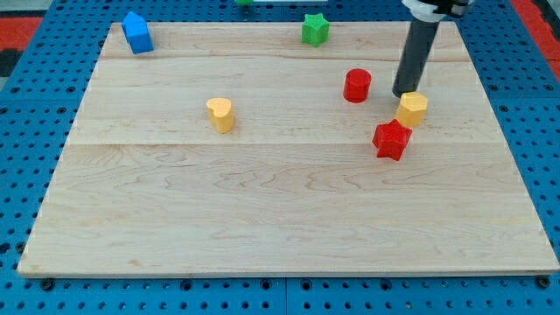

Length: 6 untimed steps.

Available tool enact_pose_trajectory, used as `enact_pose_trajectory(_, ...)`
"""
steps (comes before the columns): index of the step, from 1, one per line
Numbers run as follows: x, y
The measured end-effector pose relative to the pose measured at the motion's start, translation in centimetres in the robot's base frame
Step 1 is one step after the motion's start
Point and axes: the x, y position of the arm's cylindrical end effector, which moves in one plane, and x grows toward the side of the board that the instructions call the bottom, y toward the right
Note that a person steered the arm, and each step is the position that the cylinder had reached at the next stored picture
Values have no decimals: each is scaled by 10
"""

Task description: Push the yellow hexagon slightly left

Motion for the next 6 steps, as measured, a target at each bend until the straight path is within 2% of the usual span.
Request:
enact_pose_trajectory(2, 19, 1)
enact_pose_trajectory(3, 20, 32)
enact_pose_trajectory(4, 41, 53)
enact_pose_trajectory(5, 54, 40)
enact_pose_trajectory(6, 28, -14)
